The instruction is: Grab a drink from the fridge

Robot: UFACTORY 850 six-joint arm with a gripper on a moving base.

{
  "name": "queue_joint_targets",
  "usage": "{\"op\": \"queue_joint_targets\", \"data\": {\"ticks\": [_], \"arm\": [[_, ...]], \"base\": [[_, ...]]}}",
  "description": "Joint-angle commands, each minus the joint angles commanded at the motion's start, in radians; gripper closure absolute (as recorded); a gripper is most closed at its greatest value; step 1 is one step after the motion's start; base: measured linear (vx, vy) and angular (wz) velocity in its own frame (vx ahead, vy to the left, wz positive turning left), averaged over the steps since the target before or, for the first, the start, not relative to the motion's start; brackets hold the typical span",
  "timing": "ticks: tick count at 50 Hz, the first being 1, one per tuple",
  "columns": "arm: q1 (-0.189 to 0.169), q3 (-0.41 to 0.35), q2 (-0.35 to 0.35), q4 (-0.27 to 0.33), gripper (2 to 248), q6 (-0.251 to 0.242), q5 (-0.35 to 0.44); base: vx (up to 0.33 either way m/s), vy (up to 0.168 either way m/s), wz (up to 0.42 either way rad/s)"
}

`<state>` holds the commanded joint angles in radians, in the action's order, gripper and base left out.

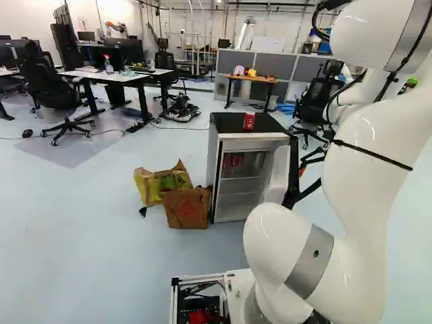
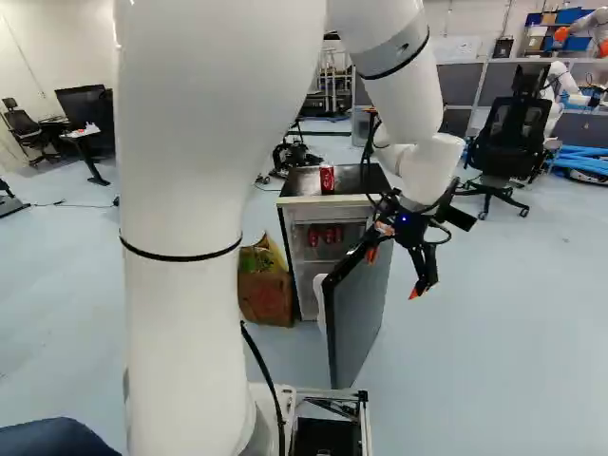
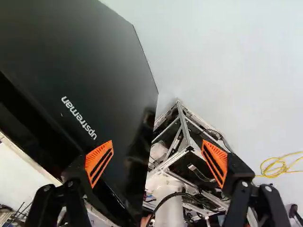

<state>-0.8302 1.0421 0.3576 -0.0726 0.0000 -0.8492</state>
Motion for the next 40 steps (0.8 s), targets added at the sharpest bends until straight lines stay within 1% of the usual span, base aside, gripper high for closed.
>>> {"op": "queue_joint_targets", "data": {"ticks": [23,40], "arm": [[0.075,-0.077,-0.053,0.063,3,0.000,0.004],[0.137,-0.132,-0.092,0.103,3,0.000,0.048]], "base": [[0.000,0.000,0.000],[0.000,0.000,0.000]]}}
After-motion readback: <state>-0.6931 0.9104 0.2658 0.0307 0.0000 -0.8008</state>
